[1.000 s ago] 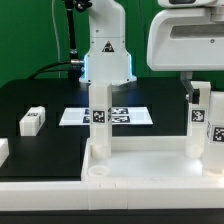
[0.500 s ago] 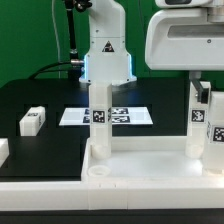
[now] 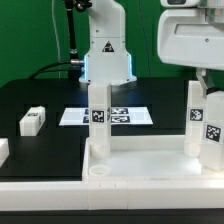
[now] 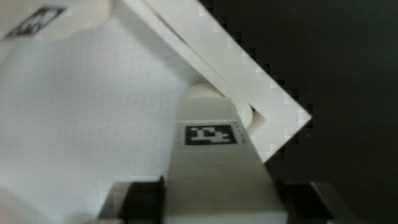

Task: Assemble desk

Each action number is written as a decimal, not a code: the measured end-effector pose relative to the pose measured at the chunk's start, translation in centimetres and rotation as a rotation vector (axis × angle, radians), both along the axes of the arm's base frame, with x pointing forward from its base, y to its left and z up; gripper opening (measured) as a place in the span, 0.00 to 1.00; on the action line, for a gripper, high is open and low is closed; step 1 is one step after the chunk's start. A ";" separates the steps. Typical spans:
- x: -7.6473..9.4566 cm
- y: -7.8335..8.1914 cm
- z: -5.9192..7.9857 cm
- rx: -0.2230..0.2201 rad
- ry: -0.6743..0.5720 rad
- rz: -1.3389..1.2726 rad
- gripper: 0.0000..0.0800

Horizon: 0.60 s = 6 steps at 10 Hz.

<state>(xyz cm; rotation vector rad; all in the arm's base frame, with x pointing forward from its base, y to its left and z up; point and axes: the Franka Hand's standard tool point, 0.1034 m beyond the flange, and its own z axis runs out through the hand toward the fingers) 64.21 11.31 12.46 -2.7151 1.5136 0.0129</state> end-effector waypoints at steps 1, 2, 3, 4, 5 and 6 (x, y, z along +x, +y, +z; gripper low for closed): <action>0.0 0.2 0.0 0.002 0.005 -0.135 0.36; 0.1 0.3 0.1 0.012 0.006 -0.279 0.36; 0.6 0.3 0.1 0.044 -0.026 -0.404 0.36; 0.6 0.6 -0.2 0.085 -0.058 -0.611 0.36; 0.5 1.0 -0.2 0.107 -0.082 -0.721 0.36; 0.6 0.9 -0.2 0.109 -0.080 -0.765 0.36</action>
Offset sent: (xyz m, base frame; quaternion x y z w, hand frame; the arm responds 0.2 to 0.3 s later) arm 0.0080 0.0049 -0.0023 0.2048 -0.0008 0.4889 0.8480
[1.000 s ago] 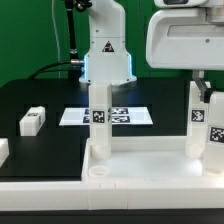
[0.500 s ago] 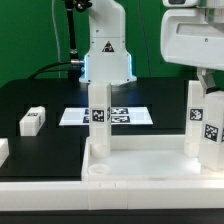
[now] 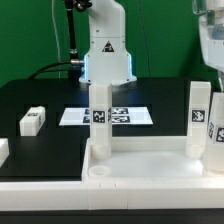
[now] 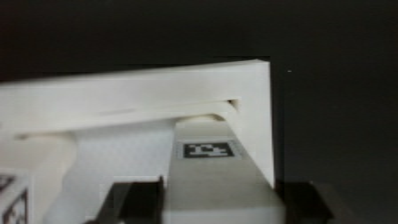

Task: Assemble desk

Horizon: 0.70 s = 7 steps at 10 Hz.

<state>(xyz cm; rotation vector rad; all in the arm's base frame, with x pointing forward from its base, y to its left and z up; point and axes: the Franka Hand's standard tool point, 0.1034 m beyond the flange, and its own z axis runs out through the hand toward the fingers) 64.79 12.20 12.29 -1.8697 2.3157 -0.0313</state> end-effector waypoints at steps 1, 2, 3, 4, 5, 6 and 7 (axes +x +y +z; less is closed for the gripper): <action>0.0 0.0 0.0 0.001 0.001 -0.008 0.36; 0.0 0.0 -0.1 -0.002 0.001 0.007 0.36; 0.0 0.0 -0.2 -0.005 0.000 0.027 0.66; 0.0 -0.1 -0.2 -0.011 -0.004 0.065 0.66; 0.0 -0.3 -0.1 -0.023 -0.010 0.139 0.77; 0.0 -0.3 -0.1 -0.023 -0.010 0.139 0.80; 0.0 -0.3 -0.1 -0.023 -0.010 0.139 0.80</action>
Offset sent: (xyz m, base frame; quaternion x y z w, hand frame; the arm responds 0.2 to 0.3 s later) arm 0.0000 0.0000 0.0000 0.0000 0.0000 0.0000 1.0000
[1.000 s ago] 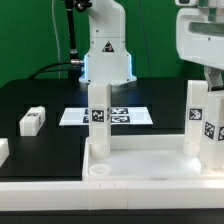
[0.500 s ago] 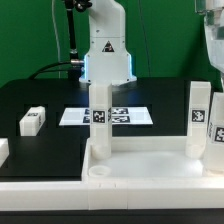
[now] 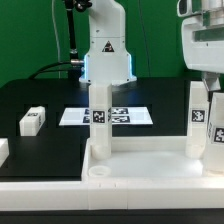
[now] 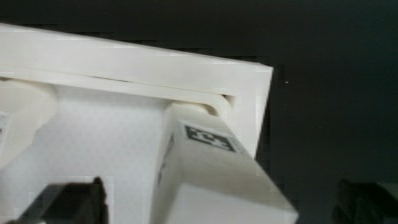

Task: Assemble desk

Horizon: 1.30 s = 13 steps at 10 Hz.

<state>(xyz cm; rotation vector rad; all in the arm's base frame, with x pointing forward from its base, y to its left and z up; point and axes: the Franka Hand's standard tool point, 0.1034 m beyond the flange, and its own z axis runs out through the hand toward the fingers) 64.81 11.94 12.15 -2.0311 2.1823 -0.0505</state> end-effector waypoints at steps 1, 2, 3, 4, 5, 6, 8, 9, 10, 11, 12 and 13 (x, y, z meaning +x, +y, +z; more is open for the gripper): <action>0.0 0.0 0.0 0.000 0.000 0.000 0.81; 0.0 0.0 0.0 0.000 0.000 0.000 0.81; 0.0 0.0 0.0 0.000 0.000 0.000 0.81; 0.0 0.0 0.0 0.000 0.000 0.000 0.81; 0.0 0.0 0.0 0.000 0.000 0.000 0.81; 0.0 0.0 0.0 0.000 0.000 0.000 0.81; 0.0 0.0 0.0 0.000 0.000 0.000 0.81; 0.1 -0.5 0.0 -0.037 -0.024 0.250 0.81; 0.2 -0.7 -0.1 -0.046 -0.042 0.370 0.81; 0.2 -0.6 -0.1 -0.054 -0.039 0.389 0.81; 0.4 -0.6 0.2 -0.100 -0.050 0.614 0.81; 0.6 -0.6 0.4 -0.136 -0.071 0.852 0.81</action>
Offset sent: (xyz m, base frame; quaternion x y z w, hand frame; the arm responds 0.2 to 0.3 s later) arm 0.0000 0.0000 0.0000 0.0000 0.0000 -0.1296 0.9916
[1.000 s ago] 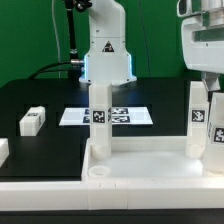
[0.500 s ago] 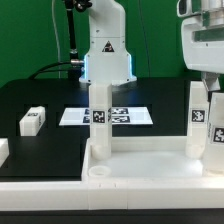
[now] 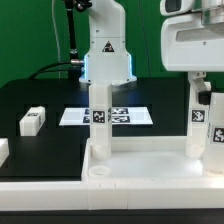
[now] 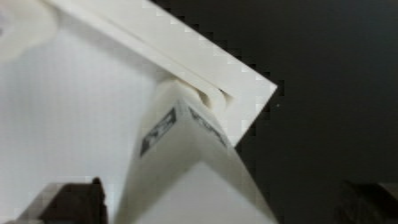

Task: Assemble desk

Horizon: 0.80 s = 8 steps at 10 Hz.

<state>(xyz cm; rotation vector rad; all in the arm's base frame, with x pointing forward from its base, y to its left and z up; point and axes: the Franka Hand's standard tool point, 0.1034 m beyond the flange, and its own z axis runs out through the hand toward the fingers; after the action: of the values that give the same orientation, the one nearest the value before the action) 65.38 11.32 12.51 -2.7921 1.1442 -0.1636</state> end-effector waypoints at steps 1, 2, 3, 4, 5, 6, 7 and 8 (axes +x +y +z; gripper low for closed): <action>-0.3 0.5 -0.3 -0.024 0.011 0.179 0.81; -0.8 1.2 -0.8 -0.038 0.033 0.324 0.81; -0.4 0.7 -0.5 -0.058 -0.031 0.371 0.81; -0.7 0.6 -0.6 -0.057 -0.024 0.357 0.81; -0.6 0.6 -0.7 -0.055 -0.023 0.340 0.81; -0.6 0.6 -0.7 -0.055 -0.023 0.340 0.65; -0.6 0.3 -0.7 -0.056 -0.022 0.330 0.47; -0.6 0.0 -0.7 -0.042 -0.011 0.209 0.39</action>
Offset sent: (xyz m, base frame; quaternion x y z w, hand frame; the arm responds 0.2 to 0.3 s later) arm 0.0000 0.0000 0.0000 0.0000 0.0000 -0.0650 0.9979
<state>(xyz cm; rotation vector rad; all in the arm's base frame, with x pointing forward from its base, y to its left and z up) 64.75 11.35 11.77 -2.9191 0.8484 -0.1850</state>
